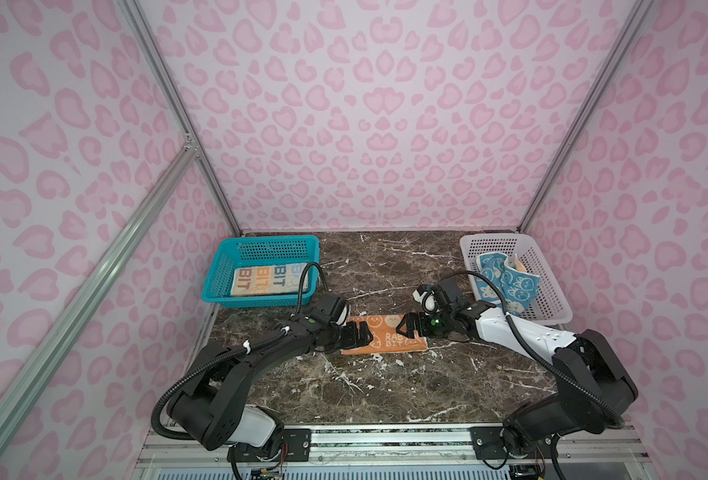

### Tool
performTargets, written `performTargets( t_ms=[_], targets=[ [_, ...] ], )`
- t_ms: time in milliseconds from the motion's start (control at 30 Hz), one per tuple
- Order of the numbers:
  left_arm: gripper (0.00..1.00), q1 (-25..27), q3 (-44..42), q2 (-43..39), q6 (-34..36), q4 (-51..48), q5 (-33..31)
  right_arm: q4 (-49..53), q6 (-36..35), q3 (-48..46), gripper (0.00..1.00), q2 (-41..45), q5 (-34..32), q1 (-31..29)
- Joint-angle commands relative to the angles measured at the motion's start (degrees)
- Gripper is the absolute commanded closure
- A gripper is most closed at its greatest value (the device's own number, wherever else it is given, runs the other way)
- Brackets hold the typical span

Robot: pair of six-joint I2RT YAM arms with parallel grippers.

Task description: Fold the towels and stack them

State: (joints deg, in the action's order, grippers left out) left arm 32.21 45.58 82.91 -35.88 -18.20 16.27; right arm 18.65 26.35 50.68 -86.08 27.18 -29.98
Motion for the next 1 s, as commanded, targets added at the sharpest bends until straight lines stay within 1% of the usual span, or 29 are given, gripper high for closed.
performTargets(
  t_ms=[0,133,267,500,667,800,967],
  targets=[
    [0.02,0.0,3.6,-1.0,5.1,-10.2,-7.1,6.6,-3.5,1.4,0.02,0.5,-2.8,1.0],
    [0.02,-0.1,6.9,1.5,6.7,-14.1,-9.3,8.2,-4.3,1.1,0.02,-0.7,-3.0,2.9],
    [0.02,-0.3,8.4,4.4,6.5,-13.8,-9.4,7.1,-4.7,0.0,0.02,-2.3,-3.2,3.3],
    [0.01,-0.4,13.5,13.5,7.7,-15.2,-8.5,4.9,-5.0,-0.7,0.02,-5.6,-2.6,3.3],
    [0.01,-0.4,14.8,16.8,8.2,-15.7,-8.5,3.6,-4.7,-1.2,0.02,-6.4,-2.1,3.0],
    [0.09,-0.2,14.9,18.3,8.5,-15.8,-8.6,2.1,-3.8,-1.7,0.02,-7.3,-1.7,2.7],
    [0.26,0.1,13.7,18.5,8.5,-14.6,-8.1,-0.2,-2.1,-2.2,0.02,-8.4,-0.9,1.9]
  ],
)
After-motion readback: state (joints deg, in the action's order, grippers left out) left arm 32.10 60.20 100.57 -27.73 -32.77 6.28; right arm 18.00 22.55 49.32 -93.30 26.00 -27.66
